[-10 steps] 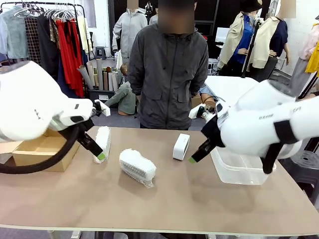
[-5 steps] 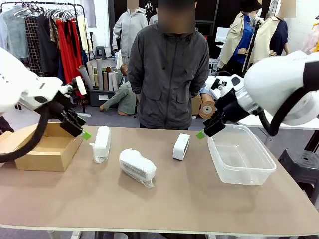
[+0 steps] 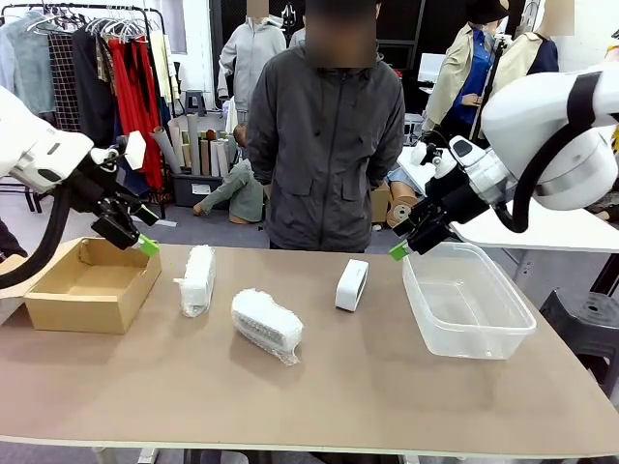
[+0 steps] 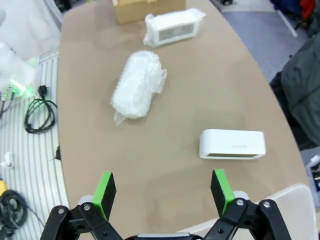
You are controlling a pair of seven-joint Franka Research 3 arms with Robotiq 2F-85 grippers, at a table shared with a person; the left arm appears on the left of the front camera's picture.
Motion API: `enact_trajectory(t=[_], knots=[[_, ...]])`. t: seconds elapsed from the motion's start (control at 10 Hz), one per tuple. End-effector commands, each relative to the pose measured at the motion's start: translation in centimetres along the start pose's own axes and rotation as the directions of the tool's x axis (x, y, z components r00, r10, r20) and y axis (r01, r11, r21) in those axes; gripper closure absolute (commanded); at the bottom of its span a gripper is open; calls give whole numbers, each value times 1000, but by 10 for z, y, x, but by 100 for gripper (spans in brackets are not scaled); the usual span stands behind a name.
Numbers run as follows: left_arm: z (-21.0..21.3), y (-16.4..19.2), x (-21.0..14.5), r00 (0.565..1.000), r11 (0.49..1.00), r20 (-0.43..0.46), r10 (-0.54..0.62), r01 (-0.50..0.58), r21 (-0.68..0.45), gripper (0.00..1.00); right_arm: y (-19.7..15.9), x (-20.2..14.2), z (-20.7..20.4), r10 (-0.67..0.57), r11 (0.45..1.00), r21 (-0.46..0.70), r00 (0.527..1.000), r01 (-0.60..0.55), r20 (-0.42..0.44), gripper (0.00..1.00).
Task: Separate and place wrapped and unwrapped clocks.
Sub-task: Pick up the Digital clock indicated by the person.
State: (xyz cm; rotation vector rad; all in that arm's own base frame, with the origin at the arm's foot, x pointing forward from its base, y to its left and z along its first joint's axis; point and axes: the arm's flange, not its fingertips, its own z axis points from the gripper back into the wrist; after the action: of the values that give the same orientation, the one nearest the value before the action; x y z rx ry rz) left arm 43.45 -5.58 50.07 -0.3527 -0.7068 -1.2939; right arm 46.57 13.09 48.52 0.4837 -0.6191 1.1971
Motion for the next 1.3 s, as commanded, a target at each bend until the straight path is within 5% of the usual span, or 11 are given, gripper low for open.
enact_trajectory(t=[0.0,1.2], knots=[[0,-4,0,1000,1000,-3,-16,16,-8,0,8,1,1,-4,1000,6,1000,4,2,0],[0,-4,0,1000,1000,-3,-16,16,-8,0,8,1,1,-4,1000,6,1000,4,2,0]])
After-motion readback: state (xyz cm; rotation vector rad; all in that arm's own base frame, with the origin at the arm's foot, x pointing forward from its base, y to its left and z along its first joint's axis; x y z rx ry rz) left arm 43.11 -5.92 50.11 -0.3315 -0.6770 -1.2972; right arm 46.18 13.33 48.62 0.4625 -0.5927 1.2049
